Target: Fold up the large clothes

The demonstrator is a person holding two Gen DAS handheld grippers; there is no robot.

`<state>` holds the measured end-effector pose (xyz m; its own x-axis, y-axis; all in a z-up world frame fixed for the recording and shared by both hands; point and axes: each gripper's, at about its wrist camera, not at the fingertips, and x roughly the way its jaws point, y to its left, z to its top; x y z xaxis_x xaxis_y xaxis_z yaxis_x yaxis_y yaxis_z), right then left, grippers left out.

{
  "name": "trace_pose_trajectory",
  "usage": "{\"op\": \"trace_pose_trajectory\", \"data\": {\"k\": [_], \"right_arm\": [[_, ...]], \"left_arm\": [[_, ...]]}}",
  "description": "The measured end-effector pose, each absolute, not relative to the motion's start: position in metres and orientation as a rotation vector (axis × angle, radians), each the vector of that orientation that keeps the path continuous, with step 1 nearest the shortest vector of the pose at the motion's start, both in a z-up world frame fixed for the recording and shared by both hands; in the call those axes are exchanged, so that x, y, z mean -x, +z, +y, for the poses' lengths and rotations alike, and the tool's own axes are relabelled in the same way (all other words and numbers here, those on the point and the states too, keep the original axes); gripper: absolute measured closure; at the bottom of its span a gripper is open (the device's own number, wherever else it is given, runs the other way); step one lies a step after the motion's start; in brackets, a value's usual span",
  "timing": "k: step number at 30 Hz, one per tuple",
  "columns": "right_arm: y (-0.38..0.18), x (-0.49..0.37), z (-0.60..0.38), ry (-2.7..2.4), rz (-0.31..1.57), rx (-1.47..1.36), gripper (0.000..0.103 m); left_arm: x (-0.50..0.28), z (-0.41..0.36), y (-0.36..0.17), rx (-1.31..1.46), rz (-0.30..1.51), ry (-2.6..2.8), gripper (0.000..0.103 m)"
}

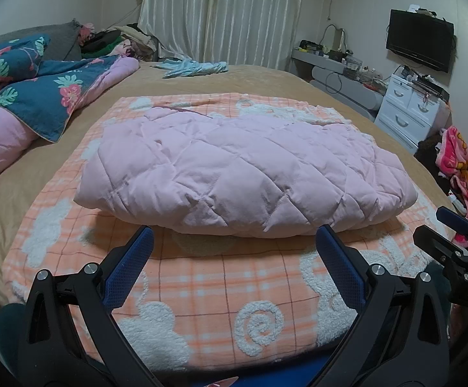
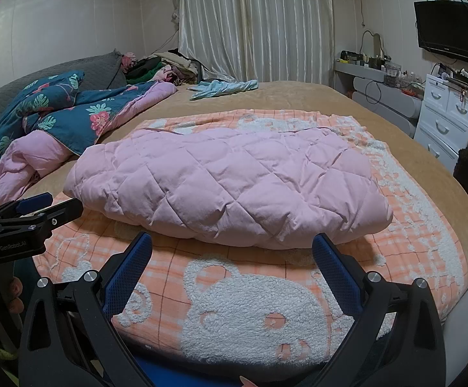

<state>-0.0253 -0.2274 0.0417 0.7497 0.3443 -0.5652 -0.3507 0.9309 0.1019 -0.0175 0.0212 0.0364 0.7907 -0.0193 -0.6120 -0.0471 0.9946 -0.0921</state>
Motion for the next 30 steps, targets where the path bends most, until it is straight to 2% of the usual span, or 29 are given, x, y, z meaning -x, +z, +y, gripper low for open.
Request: {"op": "trace_pose_trajectory", "data": {"k": [30], "right_arm": [[0.0434,0.0257,-0.2288,0.377,0.615,0.01,0.004]], "left_arm": [[0.0161,0.0239,0.0365,0.101,0.66,0.016,0.009]]}}
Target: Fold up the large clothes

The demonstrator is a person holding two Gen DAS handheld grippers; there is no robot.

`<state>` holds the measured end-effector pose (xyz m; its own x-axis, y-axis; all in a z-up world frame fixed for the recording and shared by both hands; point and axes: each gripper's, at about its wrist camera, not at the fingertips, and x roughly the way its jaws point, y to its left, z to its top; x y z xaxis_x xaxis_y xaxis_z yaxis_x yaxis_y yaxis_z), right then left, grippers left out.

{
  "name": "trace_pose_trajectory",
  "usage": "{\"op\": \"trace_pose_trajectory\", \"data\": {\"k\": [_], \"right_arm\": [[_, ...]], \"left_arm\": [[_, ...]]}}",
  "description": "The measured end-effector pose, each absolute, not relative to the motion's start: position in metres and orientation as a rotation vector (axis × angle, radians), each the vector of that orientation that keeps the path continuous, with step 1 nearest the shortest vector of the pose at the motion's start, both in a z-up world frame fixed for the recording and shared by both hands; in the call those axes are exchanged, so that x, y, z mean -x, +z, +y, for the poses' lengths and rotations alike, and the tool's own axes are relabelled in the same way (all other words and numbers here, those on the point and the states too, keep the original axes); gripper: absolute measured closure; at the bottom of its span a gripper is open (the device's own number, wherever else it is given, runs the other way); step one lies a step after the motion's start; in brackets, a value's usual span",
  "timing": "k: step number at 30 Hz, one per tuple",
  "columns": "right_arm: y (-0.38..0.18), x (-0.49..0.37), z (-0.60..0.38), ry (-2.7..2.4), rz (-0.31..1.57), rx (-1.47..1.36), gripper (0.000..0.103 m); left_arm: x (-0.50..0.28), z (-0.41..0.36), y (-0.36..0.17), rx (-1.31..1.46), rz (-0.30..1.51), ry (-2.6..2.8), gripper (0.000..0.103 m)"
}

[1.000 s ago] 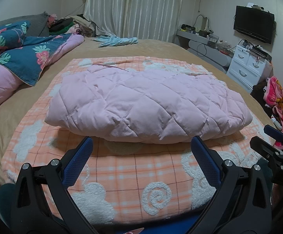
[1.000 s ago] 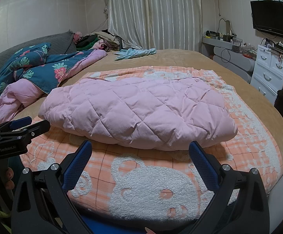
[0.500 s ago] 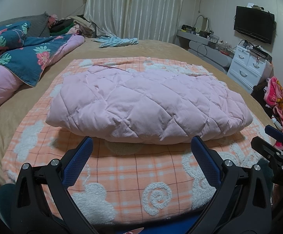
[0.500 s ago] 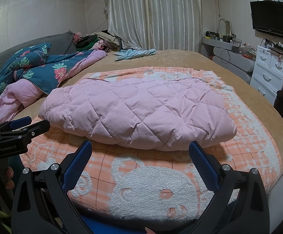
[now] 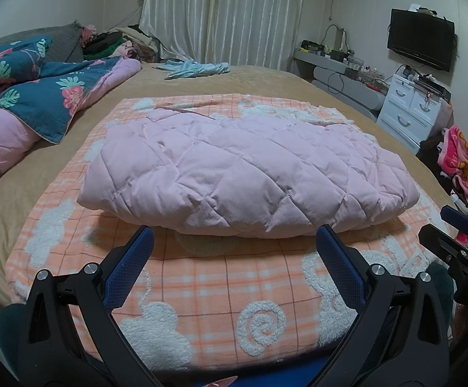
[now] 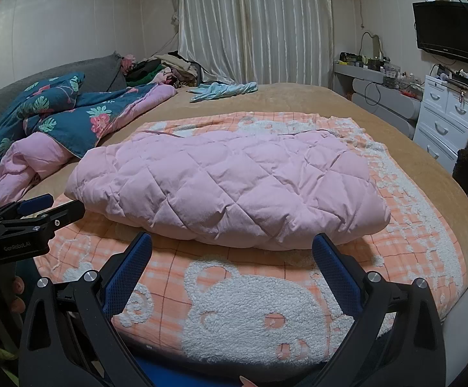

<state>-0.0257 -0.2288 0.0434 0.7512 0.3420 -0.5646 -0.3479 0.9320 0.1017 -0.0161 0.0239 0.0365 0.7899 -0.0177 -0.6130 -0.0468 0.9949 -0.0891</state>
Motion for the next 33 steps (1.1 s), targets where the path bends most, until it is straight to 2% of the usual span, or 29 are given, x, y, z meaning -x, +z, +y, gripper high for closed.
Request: {"op": "trace_pose_trajectory", "data": {"k": [18,24,30,33], "right_arm": [[0.05,0.028,-0.235,0.34,0.608,0.011,0.004],[0.047,0.021,-0.268,0.237,0.596,-0.042,0.004],[0.034,-0.005,-0.396,-0.079,0.602,-0.2,0.004],[0.0,-0.018,-0.519,-0.411,0.646,-0.301,0.004]], "left_arm": [[0.018,0.034,0.034,0.148,0.702,0.046,0.009],[0.014,0.066,0.029,0.201,0.716,0.162,0.009],[-0.008,0.166,0.028,0.323,0.726,0.363,0.009],[-0.025,0.249,0.027,0.339,0.708,0.546,0.009]]}}
